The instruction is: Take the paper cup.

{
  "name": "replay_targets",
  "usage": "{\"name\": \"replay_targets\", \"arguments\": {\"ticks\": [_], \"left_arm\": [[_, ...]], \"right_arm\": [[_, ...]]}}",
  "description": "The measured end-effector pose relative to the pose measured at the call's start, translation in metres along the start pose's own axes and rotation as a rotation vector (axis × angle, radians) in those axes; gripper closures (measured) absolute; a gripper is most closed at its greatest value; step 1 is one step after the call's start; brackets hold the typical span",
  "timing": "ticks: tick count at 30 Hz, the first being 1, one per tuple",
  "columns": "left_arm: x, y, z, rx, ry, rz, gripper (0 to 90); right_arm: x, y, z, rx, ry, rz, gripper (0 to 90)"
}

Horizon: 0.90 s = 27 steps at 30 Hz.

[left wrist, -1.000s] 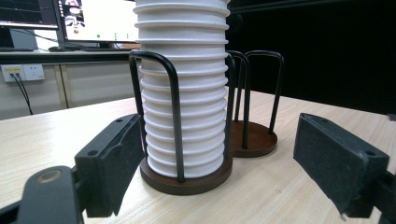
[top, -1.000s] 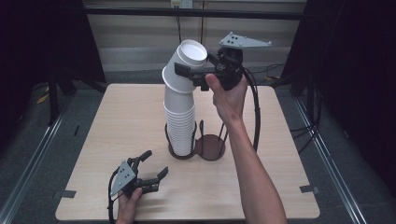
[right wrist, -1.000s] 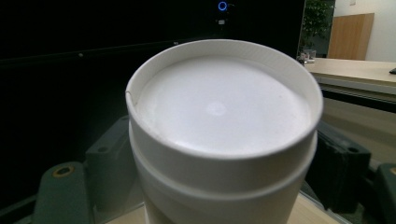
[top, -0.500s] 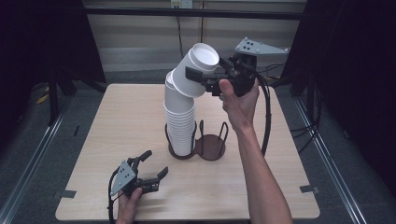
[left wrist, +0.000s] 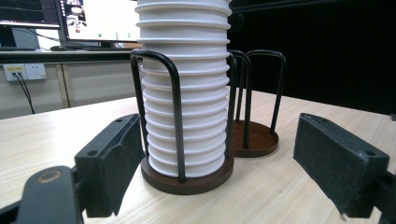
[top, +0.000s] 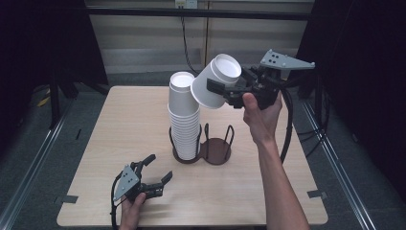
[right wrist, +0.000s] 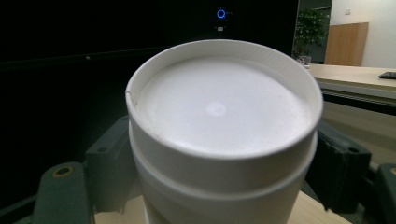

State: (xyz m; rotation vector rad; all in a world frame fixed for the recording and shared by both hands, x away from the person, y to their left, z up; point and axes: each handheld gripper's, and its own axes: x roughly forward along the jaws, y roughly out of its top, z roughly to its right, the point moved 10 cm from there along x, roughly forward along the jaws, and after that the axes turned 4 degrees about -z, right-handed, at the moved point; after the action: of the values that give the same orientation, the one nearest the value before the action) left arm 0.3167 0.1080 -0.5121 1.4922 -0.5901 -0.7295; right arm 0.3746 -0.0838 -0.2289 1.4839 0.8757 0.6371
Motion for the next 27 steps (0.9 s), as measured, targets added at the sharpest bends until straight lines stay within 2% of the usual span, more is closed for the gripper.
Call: {"name": "replay_targets", "arguments": {"ticks": [10,13,14,17,18,19,21,22,23,26,27], "left_arm": [[0.000,0.000,0.000,0.000,0.000,0.000,15.7],[0.000,0.000,0.000,0.008,-0.003,0.002,15.7],[0.000,0.000,0.001,-0.008,-0.005,0.004,15.7],[0.000,0.000,0.000,0.002,-0.002,0.003,15.7],[0.000,0.000,0.001,0.003,-0.007,0.003,15.7],[-0.001,0.000,0.004,-0.004,-0.034,0.005,15.4],[-0.001,0.000,0.005,0.025,-0.057,0.002,15.1],[-0.001,0.000,0.005,0.029,-0.058,0.003,15.1],[-0.001,0.000,0.008,0.008,-0.058,0.005,15.4],[-0.001,0.001,0.009,0.036,-0.073,0.008,15.2],[-0.001,0.000,0.011,0.032,-0.072,-0.004,15.6]], "right_arm": [[-0.016,-0.009,0.005,0.002,-0.016,-0.016,20.4],[-0.021,-0.017,0.007,0.001,-0.018,-0.032,20.4],[-0.022,-0.019,0.007,0.001,-0.019,-0.033,20.4],[-0.025,-0.024,0.007,0.008,-0.021,-0.036,20.4],[-0.025,-0.024,0.007,0.008,-0.021,-0.036,20.4],[-0.026,-0.029,0.008,0.008,-0.025,-0.043,20.4],[-0.027,-0.033,0.010,0.011,-0.026,-0.050,20.4],[-0.028,-0.036,0.011,0.013,-0.028,-0.055,20.4],[-0.029,-0.038,0.011,0.015,-0.025,-0.054,20.4],[-0.031,-0.043,0.011,0.017,-0.021,-0.059,20.4],[-0.032,-0.046,0.011,0.018,-0.023,-0.062,20.4]]}}
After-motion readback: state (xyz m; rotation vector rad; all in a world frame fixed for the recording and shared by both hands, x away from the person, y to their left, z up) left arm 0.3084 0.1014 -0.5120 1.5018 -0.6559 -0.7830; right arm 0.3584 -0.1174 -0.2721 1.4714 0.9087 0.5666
